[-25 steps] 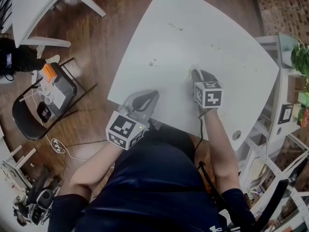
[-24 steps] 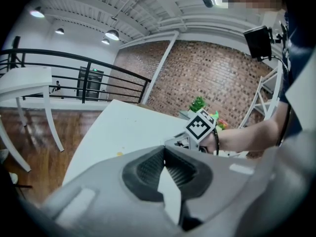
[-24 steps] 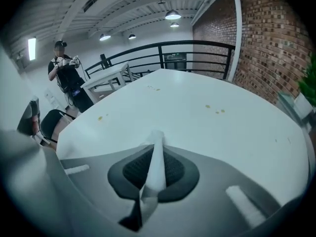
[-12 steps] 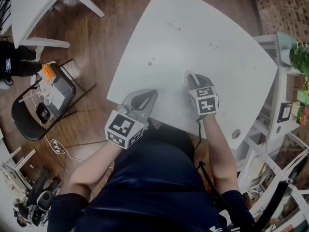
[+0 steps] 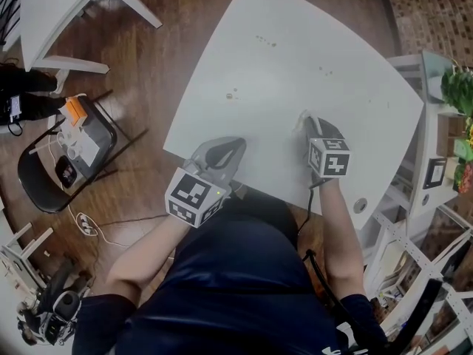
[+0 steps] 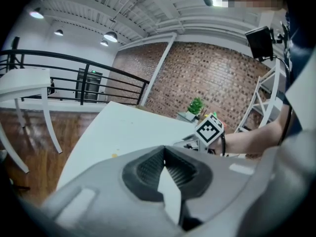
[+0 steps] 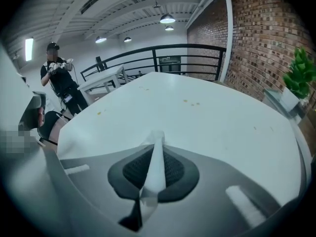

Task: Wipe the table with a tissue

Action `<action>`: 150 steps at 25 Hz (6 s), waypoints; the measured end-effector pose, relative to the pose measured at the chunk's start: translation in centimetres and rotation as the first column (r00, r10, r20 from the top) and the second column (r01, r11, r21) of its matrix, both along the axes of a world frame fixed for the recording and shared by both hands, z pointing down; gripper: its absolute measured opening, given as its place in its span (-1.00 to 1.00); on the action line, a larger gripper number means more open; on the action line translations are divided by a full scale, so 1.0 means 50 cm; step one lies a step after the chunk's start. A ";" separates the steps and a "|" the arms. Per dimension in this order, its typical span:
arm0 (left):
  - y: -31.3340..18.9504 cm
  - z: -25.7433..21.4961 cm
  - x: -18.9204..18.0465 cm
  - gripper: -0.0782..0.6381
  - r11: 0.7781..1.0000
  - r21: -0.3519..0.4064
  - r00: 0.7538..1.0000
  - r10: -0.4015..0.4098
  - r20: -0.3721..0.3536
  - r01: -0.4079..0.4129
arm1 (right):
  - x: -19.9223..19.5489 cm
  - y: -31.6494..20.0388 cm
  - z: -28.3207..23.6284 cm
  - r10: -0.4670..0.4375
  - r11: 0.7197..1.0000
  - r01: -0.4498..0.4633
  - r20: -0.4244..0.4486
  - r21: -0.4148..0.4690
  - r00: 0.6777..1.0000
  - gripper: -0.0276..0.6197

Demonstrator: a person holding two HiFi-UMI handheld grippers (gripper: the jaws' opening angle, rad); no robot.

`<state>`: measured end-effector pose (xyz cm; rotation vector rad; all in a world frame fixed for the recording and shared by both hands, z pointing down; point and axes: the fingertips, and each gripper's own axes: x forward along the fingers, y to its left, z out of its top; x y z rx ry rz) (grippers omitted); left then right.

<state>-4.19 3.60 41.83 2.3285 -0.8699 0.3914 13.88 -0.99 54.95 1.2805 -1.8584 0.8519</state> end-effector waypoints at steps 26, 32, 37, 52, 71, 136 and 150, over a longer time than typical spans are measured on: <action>-0.058 0.032 -0.288 -0.78 0.982 -0.017 0.982 -0.187 0.001 0.187 | -0.487 -0.100 -0.016 -0.349 0.937 0.346 0.173 0.045 0.921 -0.88; -0.053 0.051 -0.295 -0.78 0.983 -0.040 0.984 -0.178 0.008 0.178 | -0.469 -0.096 0.017 -0.383 0.924 0.382 0.096 0.027 0.919 -0.88; -0.059 0.053 -0.288 -0.77 0.985 -0.045 0.986 -0.167 0.007 0.167 | -0.439 -0.079 0.023 -0.412 0.911 0.411 0.056 0.027 0.910 -0.88; -0.065 0.055 -0.286 -0.77 0.982 -0.056 0.984 -0.179 0.021 0.180 | -0.382 -0.197 0.017 -0.321 0.938 0.328 -0.076 0.113 0.944 -0.88; -0.060 0.055 -0.247 -0.77 0.989 -0.057 0.990 -0.137 0.024 0.138 | -0.520 -0.169 0.008 -0.452 0.875 0.456 -0.062 0.163 0.890 -0.88; 0.100 -0.149 0.213 -0.77 0.990 0.138 1.000 0.018 -0.011 -0.016 | 0.161 0.197 -0.437 0.081 0.829 -0.327 0.481 0.454 0.873 -0.88; 0.105 -0.270 0.181 -0.77 0.957 0.258 0.978 0.171 -0.117 -0.137 | 0.092 0.258 -0.631 0.090 0.656 -0.308 0.333 0.689 0.939 -0.88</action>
